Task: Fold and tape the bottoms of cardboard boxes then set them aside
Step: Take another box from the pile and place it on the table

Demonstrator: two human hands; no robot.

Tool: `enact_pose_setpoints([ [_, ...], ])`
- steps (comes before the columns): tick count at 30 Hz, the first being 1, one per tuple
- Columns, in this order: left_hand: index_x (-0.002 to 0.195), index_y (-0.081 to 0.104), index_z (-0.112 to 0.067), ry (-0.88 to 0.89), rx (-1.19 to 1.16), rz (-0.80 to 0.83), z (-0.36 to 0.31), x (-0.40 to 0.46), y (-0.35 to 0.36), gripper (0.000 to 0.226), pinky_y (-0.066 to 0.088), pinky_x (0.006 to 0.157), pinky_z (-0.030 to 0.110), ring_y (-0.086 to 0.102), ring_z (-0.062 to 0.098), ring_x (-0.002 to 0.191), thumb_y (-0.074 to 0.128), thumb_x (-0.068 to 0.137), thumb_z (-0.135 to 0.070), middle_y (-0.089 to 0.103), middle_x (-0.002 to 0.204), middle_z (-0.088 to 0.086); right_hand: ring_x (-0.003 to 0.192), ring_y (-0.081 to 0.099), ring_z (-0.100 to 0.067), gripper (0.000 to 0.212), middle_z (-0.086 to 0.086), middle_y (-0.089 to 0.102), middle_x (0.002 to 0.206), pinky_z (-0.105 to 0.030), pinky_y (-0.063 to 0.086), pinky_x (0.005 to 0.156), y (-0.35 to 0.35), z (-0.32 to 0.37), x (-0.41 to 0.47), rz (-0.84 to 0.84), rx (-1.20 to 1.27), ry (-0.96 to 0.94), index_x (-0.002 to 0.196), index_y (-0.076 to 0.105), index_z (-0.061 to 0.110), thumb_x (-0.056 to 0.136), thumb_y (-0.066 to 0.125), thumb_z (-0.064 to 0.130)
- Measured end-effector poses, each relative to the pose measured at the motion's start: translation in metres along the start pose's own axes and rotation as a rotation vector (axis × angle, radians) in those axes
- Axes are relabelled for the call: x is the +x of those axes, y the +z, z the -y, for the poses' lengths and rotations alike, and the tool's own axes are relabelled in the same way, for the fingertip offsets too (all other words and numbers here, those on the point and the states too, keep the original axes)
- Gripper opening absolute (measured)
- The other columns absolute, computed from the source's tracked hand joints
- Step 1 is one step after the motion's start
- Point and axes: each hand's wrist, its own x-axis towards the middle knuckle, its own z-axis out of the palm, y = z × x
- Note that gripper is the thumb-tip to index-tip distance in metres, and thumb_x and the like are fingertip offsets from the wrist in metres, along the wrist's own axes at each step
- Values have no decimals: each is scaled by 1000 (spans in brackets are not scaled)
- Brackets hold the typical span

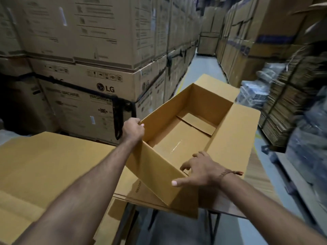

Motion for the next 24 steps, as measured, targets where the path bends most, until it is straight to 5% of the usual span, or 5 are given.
enact_pose_setpoints([
  [2,120,75,-12,58,13,40,-2,14,8,22,50,82,31,63,15,98,67,103,-23,73,108,2,152,20,-26,115,4,51,150,-55,16,125,3,-18,-4,13,38,-32,142,58,38,51,49,107],
  [6,116,78,-9,129,60,147,-7,52,20,22,48,86,28,67,22,103,67,103,-21,76,109,7,144,23,-20,106,12,45,148,-46,18,124,-2,-25,6,10,-60,-50,145,50,43,54,73,90],
  [15,126,75,-12,185,129,313,16,145,40,30,54,99,37,68,24,115,70,100,-26,75,121,7,122,39,-7,96,20,52,131,-30,36,100,1,-27,76,-117,68,-23,140,51,42,58,77,84],
  [20,128,74,-9,245,178,415,20,167,74,33,50,97,32,67,24,117,72,99,-25,75,124,7,106,47,-5,54,21,57,112,-28,42,95,30,-24,112,-212,50,51,115,61,41,72,77,70],
  [24,123,76,-14,277,187,503,27,173,104,26,49,88,29,67,17,107,71,99,-23,76,116,3,110,51,-14,32,10,61,117,-39,41,102,66,1,139,-263,-89,-35,121,63,35,94,65,52],
])
